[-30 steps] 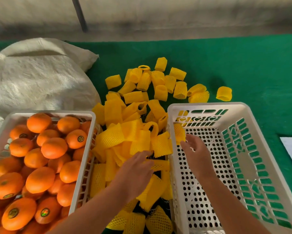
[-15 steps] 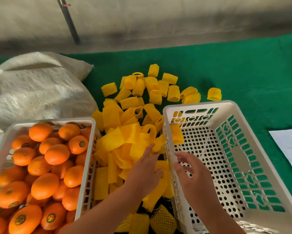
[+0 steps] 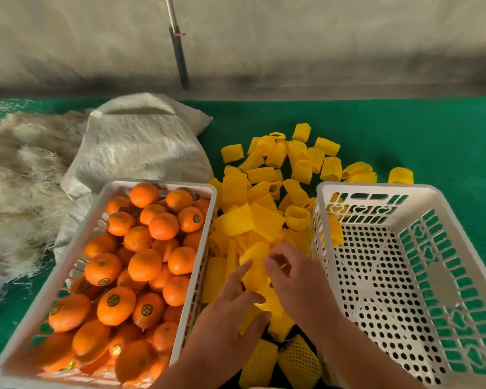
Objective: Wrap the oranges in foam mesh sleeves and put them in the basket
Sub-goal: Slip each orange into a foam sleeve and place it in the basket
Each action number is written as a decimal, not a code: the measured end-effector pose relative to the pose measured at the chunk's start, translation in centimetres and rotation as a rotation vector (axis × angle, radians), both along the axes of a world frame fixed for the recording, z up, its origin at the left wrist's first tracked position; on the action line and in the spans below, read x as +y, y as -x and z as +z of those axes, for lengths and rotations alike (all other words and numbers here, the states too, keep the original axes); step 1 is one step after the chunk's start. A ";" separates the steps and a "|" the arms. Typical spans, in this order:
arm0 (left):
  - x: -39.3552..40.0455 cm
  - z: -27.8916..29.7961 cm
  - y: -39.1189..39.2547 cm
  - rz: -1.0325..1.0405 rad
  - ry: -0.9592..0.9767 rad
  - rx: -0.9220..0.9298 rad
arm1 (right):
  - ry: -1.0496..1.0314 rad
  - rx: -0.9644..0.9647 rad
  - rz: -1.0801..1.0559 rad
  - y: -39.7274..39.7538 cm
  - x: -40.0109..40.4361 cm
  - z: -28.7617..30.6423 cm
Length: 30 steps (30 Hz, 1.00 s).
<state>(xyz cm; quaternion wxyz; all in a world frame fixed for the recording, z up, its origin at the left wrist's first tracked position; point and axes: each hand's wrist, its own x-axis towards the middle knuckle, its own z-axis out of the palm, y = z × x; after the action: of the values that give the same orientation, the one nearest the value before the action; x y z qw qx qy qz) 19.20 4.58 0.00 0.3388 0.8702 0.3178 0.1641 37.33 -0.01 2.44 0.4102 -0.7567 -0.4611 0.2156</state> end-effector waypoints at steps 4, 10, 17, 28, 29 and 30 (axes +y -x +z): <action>-0.8 1.4 0.5 0.260 0.028 -0.119 | 0.023 -0.094 0.087 1.1 -0.6 0.6; -0.6 3.4 -0.5 0.379 0.092 -0.039 | 0.120 -0.212 0.336 2.0 -1.6 0.8; -0.3 3.5 -0.4 0.391 0.035 -0.007 | 0.117 -0.246 0.252 2.0 -2.3 0.7; 1.4 2.7 0.4 0.119 -0.096 0.130 | 0.176 -0.266 0.209 1.7 -1.8 0.2; 1.6 2.6 0.4 0.170 -0.036 0.091 | 0.195 -0.252 0.233 1.7 -1.9 0.1; 1.8 2.6 0.6 0.225 0.044 0.059 | 0.205 -0.250 0.262 1.6 -1.9 0.0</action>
<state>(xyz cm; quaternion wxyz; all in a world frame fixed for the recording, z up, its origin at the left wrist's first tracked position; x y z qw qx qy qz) 18.62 6.37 2.55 0.3276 0.8259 0.4268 0.1685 35.71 -1.91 2.49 0.2391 -0.7489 -0.5786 0.2172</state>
